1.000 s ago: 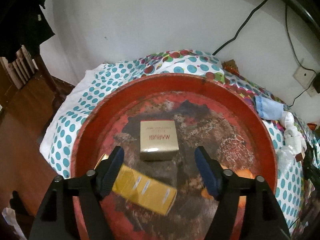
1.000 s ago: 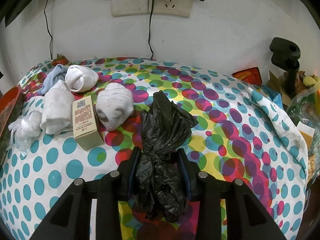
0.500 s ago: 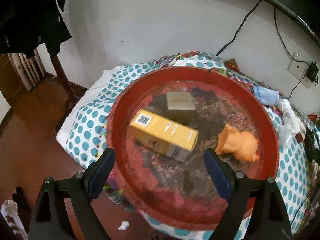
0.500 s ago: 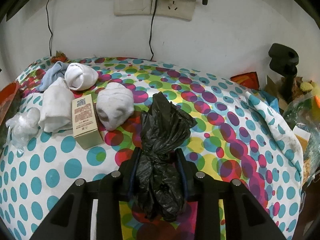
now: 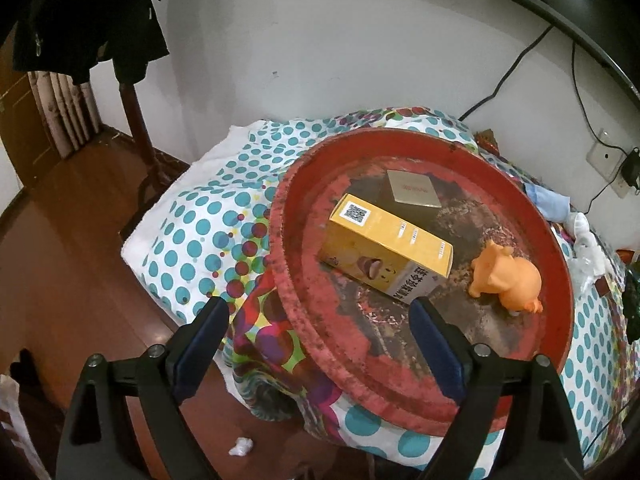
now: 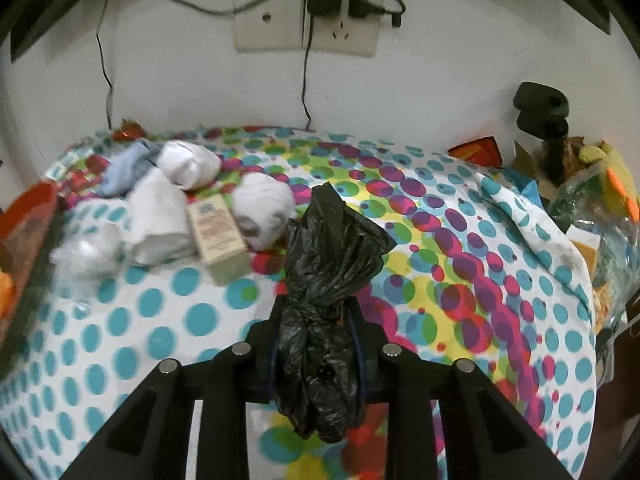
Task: Organize objects
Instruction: 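Carry the black plastic bag in the right gripper over the red tray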
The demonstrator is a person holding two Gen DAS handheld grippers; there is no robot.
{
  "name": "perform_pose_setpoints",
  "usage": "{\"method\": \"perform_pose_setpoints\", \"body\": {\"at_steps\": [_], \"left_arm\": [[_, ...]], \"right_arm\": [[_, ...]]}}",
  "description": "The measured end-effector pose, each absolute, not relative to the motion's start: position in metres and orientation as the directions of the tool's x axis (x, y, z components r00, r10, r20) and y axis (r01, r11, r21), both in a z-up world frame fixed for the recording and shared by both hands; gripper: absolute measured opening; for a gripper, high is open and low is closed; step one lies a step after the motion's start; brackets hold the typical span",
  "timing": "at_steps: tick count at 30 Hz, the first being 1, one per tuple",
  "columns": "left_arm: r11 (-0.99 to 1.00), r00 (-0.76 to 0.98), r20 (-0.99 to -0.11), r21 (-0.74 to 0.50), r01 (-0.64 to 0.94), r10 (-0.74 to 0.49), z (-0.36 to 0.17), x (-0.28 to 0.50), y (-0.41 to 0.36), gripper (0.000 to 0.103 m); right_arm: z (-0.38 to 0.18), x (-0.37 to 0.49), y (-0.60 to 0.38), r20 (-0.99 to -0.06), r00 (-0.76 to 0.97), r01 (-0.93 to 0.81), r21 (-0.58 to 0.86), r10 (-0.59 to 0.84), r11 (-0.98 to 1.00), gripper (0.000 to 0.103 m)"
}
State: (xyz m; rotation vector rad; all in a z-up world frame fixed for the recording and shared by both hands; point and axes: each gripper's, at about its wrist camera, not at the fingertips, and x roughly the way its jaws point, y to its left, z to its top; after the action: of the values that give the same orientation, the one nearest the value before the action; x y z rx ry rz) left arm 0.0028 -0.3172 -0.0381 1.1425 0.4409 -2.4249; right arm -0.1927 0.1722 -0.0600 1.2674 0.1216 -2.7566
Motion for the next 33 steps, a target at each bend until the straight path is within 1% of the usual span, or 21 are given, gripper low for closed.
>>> {"method": "perform_pose_setpoints", "body": {"at_steps": [9,15,20,24,33], "left_arm": [[-0.870,-0.560,-0.785,-0.057,0.489,-0.264,-0.041,0.001,-0.315,0.092],[-0.868,-0.559,-0.782,-0.047,0.494,-0.276,-0.041,0.003,-0.317,0.093],[-0.864,-0.553,-0.781,-0.034,0.502,-0.290,-0.042,0.003,-0.320,0.094],[-0.863,-0.547,-0.782,-0.023,0.505,-0.300,-0.043,0.003,-0.321,0.094],[-0.862,-0.542,-0.786,-0.022,0.506,-0.298,-0.045,0.002,-0.325,0.094]], "right_arm": [[-0.036,-0.166,0.133,-0.737,-0.666,0.194,-0.020,-0.117,-0.981,0.027],[-0.022,-0.164,0.086,-0.728,-0.660,0.296,-0.025,-0.185,-0.955,0.027],[-0.020,-0.153,0.025,-0.736,-0.631,0.386,-0.021,-0.247,-0.922,0.027],[-0.028,-0.161,-0.007,-0.747,-0.597,0.455,-0.014,-0.294,-0.890,0.027],[-0.039,-0.159,-0.077,-0.772,-0.536,0.555,-0.018,-0.342,-0.831,0.027]]}}
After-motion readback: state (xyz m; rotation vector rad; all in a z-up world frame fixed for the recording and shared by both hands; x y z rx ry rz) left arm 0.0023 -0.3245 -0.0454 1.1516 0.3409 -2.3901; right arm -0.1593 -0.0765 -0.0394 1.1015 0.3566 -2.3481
